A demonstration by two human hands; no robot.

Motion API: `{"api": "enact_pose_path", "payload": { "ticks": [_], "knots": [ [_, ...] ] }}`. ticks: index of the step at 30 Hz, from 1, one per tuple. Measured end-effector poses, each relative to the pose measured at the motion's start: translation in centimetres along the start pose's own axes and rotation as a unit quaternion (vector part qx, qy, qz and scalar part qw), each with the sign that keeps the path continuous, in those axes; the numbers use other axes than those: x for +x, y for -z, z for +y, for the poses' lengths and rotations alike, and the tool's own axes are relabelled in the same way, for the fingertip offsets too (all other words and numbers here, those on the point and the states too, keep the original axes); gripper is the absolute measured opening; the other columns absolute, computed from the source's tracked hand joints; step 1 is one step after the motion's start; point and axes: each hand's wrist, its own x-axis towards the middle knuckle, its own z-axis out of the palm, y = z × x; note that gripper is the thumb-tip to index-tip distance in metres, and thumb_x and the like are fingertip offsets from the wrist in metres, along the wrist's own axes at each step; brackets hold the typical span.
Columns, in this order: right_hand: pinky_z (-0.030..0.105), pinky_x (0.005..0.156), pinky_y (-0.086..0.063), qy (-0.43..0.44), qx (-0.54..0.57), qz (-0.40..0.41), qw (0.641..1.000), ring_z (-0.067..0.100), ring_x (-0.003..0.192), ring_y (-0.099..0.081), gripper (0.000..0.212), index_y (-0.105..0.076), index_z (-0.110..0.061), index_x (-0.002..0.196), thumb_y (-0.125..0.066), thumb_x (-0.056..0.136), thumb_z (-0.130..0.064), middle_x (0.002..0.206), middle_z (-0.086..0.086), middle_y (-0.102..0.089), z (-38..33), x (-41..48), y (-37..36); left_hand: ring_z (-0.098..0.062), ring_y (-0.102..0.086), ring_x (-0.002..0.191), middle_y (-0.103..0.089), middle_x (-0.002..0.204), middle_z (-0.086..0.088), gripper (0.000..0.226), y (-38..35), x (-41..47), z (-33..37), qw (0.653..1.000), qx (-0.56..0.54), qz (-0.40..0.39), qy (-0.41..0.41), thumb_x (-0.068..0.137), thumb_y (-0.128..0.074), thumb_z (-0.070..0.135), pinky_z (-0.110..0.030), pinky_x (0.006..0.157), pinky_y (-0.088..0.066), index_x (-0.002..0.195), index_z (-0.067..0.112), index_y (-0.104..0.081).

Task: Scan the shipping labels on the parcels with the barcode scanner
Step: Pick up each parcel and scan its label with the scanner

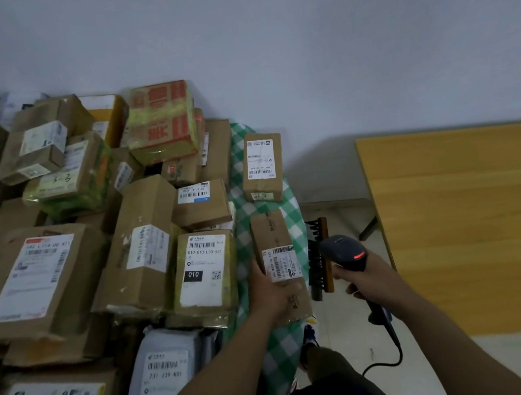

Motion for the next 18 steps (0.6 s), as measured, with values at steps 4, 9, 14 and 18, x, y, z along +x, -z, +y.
{"api": "enact_pose_path", "payload": {
  "ticks": [4, 9, 14, 18],
  "knots": [
    [0.033, 0.069, -0.056, 0.0, -0.001, -0.012, 1.0, 0.016, 0.07, -0.066, 0.01, -0.064, -0.022, 0.108, -0.068, 0.099, -0.02, 0.093, 0.005, -0.076, 0.8, 0.2, -0.1, -0.023, -0.055, 0.134, -0.061, 0.14, 0.004, 0.092, -0.3, 0.4, -1.0, 0.999, -0.032, -0.02, 0.034, 0.07, -0.093, 0.009, -0.048, 0.111, -0.047, 0.146, 0.028, -0.045],
    [0.038, 0.078, -0.059, -0.014, 0.013, -0.041, 0.999, 0.017, 0.077, -0.071, 0.016, -0.061, -0.031, 0.113, -0.068, 0.1, -0.024, 0.097, 0.006, -0.076, 1.4, 0.9, -1.1, -0.022, -0.052, 0.135, -0.057, 0.146, 0.004, 0.1, 0.6, 0.1, -0.5, 0.997, -0.047, -0.045, 0.034, 0.078, -0.087, 0.005, -0.044, 0.11, -0.046, 0.157, 0.031, -0.033],
    [0.034, 0.084, -0.058, -0.061, 0.092, -0.101, 0.989, 0.022, 0.11, -0.067, 0.029, -0.057, -0.033, 0.128, -0.067, 0.101, -0.024, 0.122, 0.004, -0.07, 1.3, 1.4, -3.1, -0.017, -0.058, 0.127, -0.062, 0.14, 0.005, 0.093, 0.7, -0.2, -1.8, 0.994, -0.071, -0.081, 0.031, 0.079, -0.087, 0.006, -0.038, 0.101, -0.052, 0.154, 0.032, -0.039],
    [0.035, 0.081, -0.057, -0.086, 0.155, -0.11, 0.978, 0.022, 0.111, -0.065, 0.032, -0.06, -0.027, 0.134, -0.065, 0.103, -0.019, 0.122, 0.005, -0.069, 2.1, 1.6, -4.5, -0.014, -0.066, 0.114, -0.071, 0.123, 0.008, 0.071, 0.7, -0.8, -2.5, 0.983, -0.155, -0.076, 0.059, 0.083, -0.085, 0.008, -0.039, 0.097, -0.056, 0.143, 0.031, -0.055]
  ]
}}
